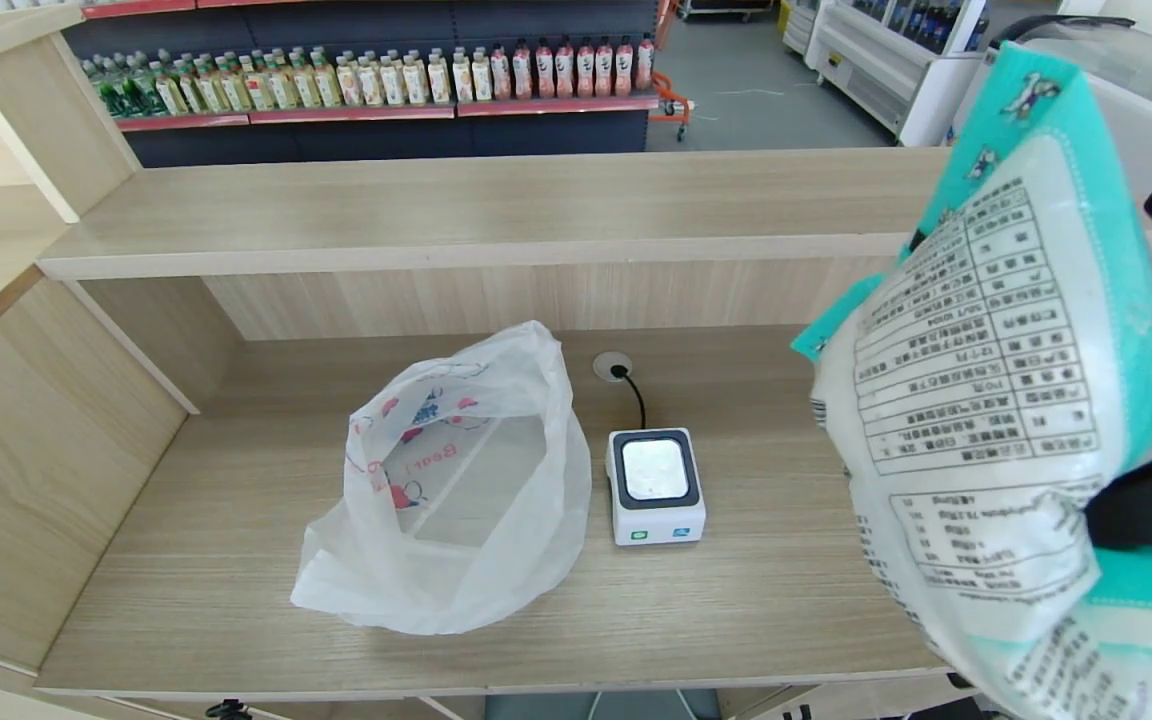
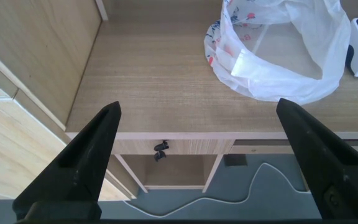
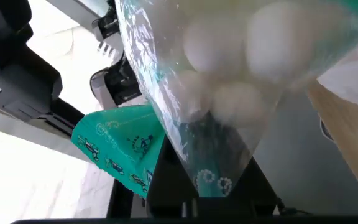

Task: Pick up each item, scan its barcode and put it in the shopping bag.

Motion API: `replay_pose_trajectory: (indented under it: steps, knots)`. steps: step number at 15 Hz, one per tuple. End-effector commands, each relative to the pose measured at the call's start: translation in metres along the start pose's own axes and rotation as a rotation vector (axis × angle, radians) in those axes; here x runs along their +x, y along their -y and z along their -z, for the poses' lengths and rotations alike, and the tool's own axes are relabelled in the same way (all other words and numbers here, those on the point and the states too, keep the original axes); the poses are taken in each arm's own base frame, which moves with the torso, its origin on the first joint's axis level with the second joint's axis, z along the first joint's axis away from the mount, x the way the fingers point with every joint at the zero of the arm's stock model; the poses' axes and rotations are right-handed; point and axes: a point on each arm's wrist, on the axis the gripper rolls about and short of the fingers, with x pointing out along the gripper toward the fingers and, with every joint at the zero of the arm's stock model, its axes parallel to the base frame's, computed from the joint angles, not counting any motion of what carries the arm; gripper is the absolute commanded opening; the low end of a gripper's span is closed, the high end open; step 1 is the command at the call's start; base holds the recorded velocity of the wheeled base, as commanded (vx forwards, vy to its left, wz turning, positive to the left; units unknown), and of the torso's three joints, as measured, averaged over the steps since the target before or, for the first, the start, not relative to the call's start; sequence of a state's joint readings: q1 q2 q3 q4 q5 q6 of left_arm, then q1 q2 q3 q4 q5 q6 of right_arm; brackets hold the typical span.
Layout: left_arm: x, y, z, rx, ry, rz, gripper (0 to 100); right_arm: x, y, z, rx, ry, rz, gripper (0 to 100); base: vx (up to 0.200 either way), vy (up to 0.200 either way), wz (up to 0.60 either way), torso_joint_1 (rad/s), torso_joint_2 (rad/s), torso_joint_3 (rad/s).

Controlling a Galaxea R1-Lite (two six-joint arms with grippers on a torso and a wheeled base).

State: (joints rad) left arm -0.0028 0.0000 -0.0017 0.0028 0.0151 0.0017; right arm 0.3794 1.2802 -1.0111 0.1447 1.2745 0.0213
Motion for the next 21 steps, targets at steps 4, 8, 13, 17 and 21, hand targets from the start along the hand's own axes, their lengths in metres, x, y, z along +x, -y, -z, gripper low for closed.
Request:
replay_pose_trajectory:
  steps: [4, 8, 13, 17, 21]
  knots:
    - [0.0, 0.0, 0.0, 0.0, 0.0, 0.0, 100, 0.004, 0.02, -0.008, -0.18, 0.028, -0.081, 0, 0.0, 0.0, 0.0, 0.0, 0.0, 0.0]
    - [0.0, 0.0, 0.0, 0.0, 0.0, 0.0, 100, 0.007, 0.023, -0.005, -0.371, 0.035, -0.132, 0, 0.0, 0.0, 0.0, 0.0, 0.0, 0.0]
    - [0.0, 0.0, 0.0, 0.0, 0.0, 0.0, 100, 0.006, 0.017, -0.002, -0.529, 0.048, -0.141, 0, 0.0, 0.0, 0.0, 0.0, 0.0, 0.0]
    - [0.0, 0.0, 0.0, 0.0, 0.0, 0.0, 100, -0.004, -0.009, 0.003, -0.422, 0.033, -0.131, 0, 0.0, 0.0, 0.0, 0.0, 0.0, 0.0]
    - [0.0, 0.0, 0.0, 0.0, 0.0, 0.0, 100, -0.015, -0.02, -0.005, -0.366, 0.03, -0.086, 0, 0.0, 0.0, 0.0, 0.0, 0.0, 0.0]
